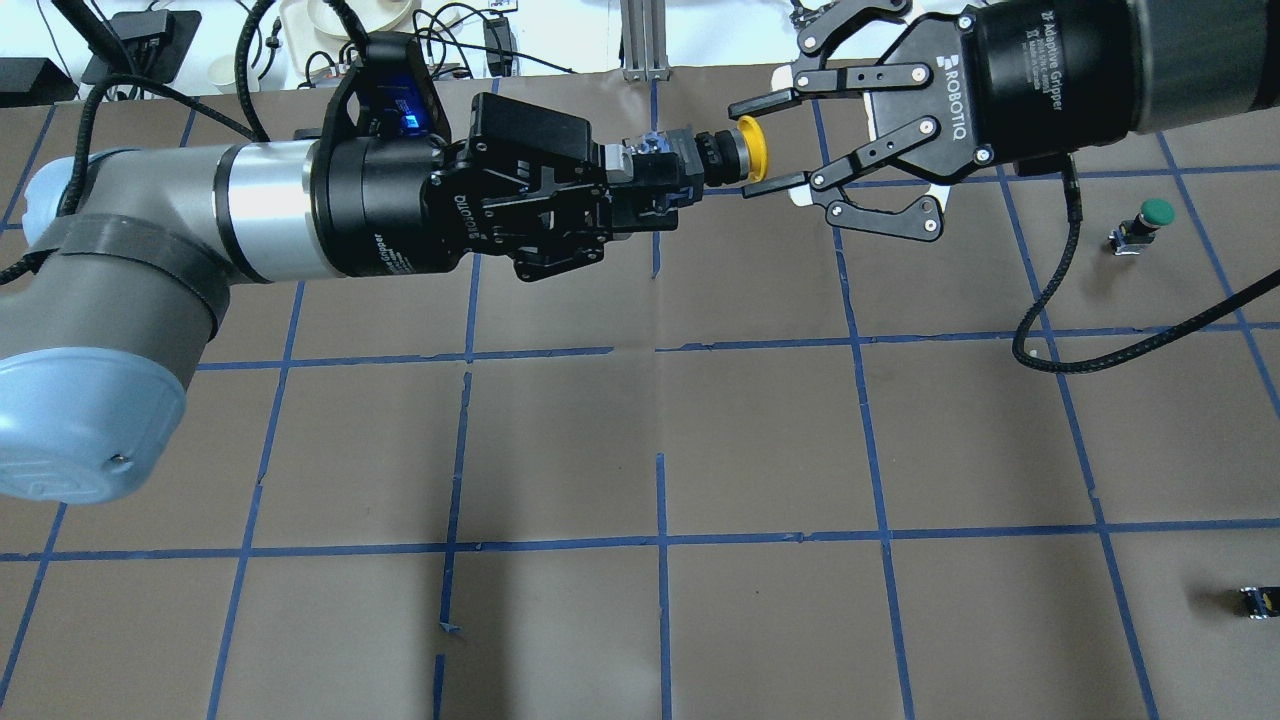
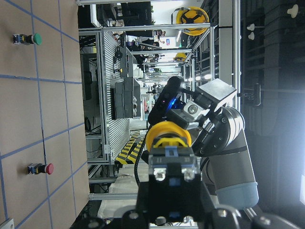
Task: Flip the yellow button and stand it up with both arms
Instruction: 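Close the right gripper on the yellow cap while the left gripper holds, then open the left gripper and pull it back from the button, then carry the button with the right gripper and lower it upright onto the table, then open the right gripper and release the upright yellow button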
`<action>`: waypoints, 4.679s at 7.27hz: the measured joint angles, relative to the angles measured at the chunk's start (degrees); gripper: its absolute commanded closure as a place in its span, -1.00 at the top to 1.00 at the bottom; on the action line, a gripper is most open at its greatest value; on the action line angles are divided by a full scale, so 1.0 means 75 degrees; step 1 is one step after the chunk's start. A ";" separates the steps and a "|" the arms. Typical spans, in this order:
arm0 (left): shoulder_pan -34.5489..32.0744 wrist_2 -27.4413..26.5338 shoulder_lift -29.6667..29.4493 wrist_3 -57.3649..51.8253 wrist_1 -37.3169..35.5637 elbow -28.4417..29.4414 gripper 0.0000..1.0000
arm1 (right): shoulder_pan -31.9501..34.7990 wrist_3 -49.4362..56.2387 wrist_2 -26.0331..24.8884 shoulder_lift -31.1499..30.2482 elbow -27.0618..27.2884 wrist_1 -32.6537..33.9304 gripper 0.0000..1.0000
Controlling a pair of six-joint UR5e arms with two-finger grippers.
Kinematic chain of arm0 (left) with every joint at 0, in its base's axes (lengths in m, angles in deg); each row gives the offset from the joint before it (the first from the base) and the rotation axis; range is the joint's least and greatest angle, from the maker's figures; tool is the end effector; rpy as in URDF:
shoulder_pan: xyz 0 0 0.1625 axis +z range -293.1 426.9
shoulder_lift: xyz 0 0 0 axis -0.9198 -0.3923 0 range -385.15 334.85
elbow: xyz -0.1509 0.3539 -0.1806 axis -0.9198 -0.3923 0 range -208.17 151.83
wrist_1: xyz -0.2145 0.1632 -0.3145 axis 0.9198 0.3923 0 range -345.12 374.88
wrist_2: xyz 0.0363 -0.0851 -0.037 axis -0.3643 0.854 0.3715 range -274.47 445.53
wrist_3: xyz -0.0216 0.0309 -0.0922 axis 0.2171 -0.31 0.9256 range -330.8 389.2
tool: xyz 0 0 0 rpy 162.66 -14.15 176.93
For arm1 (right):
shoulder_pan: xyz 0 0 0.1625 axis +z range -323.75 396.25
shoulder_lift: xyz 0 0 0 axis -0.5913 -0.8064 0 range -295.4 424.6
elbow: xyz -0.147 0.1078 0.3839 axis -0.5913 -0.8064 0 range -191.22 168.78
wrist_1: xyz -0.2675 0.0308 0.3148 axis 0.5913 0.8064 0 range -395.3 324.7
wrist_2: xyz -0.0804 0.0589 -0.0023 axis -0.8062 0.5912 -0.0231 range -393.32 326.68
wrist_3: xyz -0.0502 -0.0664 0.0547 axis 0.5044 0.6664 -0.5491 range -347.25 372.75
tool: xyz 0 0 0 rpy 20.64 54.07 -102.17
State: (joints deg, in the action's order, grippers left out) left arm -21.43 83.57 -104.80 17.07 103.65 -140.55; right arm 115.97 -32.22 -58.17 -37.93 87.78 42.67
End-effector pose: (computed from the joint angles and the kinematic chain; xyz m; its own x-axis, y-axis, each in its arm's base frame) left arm -0.2209 -0.4111 0.4768 -0.0340 0.0222 0.9992 -0.0219 0.9995 -0.0230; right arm 0.1503 -0.4253 0.5454 -0.1509 0.8342 -0.5304 0.4002 0.5422 0.7389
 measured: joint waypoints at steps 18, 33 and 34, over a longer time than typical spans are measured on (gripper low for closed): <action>-0.0744 -1.2234 -0.0885 0.2646 -0.0657 0.2076 0.96 | -0.3652 1.1521 -0.7385 0.1944 0.1447 0.5128 -0.58; -0.0050 -1.1520 -0.0997 0.2561 0.0149 0.2859 0.99 | -0.6277 1.5803 -0.5248 0.2656 0.3687 0.7711 0.98; -0.0054 -1.1521 -0.0977 0.2562 0.0151 0.2859 0.99 | -0.6283 1.5764 -0.5279 0.2656 0.3685 0.7669 0.99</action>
State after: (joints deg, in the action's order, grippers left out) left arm -21.84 -2.83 -112.13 36.29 104.79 -119.11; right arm 68.84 86.01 -97.77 -18.01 115.42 100.19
